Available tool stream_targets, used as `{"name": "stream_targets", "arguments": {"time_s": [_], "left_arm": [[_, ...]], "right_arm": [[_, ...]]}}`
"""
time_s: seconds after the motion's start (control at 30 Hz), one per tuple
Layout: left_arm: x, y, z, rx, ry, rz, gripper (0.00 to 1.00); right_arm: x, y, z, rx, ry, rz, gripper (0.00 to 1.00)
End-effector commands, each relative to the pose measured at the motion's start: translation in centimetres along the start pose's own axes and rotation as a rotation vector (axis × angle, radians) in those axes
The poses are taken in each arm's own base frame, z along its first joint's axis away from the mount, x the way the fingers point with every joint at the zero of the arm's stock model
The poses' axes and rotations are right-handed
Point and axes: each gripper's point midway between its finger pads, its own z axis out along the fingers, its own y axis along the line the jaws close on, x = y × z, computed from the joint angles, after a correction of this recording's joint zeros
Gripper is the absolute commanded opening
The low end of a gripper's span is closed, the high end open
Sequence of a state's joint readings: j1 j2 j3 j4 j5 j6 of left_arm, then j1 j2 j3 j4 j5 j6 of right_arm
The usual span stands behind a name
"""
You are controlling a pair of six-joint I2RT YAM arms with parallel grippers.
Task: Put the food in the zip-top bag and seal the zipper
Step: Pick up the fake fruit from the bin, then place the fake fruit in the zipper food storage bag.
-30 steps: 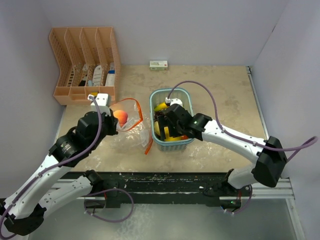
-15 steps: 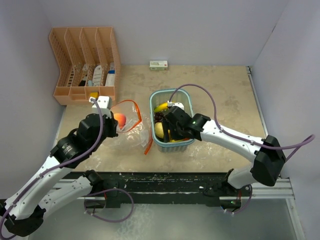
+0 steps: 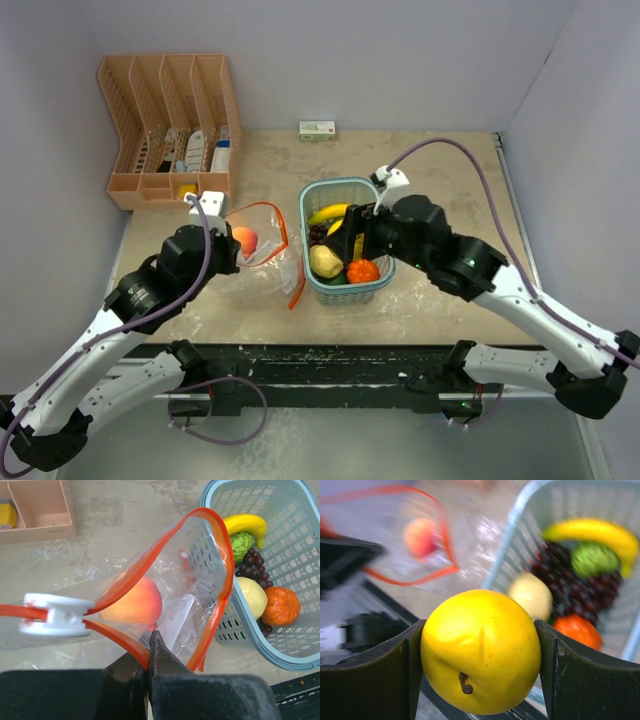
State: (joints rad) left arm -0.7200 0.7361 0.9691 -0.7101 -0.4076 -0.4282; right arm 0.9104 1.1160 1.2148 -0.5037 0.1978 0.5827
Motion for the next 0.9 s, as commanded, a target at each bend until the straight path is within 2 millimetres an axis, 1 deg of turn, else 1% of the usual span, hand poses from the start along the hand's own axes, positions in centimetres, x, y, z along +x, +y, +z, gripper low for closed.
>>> {"name": "stream_targets", "arguments": {"time_s": [0.0, 0.1, 0.17, 0.2, 0.23, 0.33, 0.43, 0.53, 0.63, 0.8, 0.87], "left_arm": [[-1.6, -1.4, 0.2, 0.053, -0.047, -0.04, 0.0], [-1.9, -2.0, 0.3, 0.077, -0.047, -0.05, 0.0], [-2.0, -2.3, 0.2, 0.095, -0.045, -0.059, 0.0], [-2.0, -2.5, 0.1, 0.103, -0.046, -0.065, 0.0], [-2.1, -2.6, 0.0, 0.113, -0.048, -0.071, 0.0], [-2.4, -2.9, -0.6, 0.139, -0.058, -0.091, 0.0], [-2.7, -3.0, -1.1, 0.152, -0.069, -0.107, 0.0], [-2.6, -3.4, -1.2, 0.177, -0.067, -0.126, 0.0], [-1.8, -4.6, -0.9, 0.235, -0.049, -0.155, 0.0], [0.0, -6.6, 0.3, 0.329, -0.01, -0.208, 0.0], [0.1, -7.2, 0.5, 0.35, -0.002, -0.217, 0.0]], "right_arm": [[-5.5, 7.0, -2.8, -0.365, -0.209, -0.039, 0.42], [-7.5, 9.9, -2.4, -0.493, -0.286, -0.072, 0.42], [-8.2, 12.5, -2.1, -0.615, -0.299, -0.089, 0.42], [-8.2, 13.2, -1.2, -0.639, -0.292, -0.086, 0.41], [-8.4, 13.8, -0.6, -0.657, -0.296, -0.086, 0.41], [-8.7, 14.6, 1.5, -0.663, -0.295, -0.072, 0.41], [-8.5, 15.4, 2.9, -0.692, -0.277, -0.059, 0.41], [-8.0, 14.9, 4.8, -0.644, -0.257, -0.031, 0.41], [-7.7, 14.0, 6.3, -0.568, -0.245, -0.001, 0.4], [-7.3, 11.1, 9.1, -0.301, -0.239, 0.035, 0.39], [-7.0, 9.9, 10.1, -0.203, -0.225, 0.041, 0.39]]}}
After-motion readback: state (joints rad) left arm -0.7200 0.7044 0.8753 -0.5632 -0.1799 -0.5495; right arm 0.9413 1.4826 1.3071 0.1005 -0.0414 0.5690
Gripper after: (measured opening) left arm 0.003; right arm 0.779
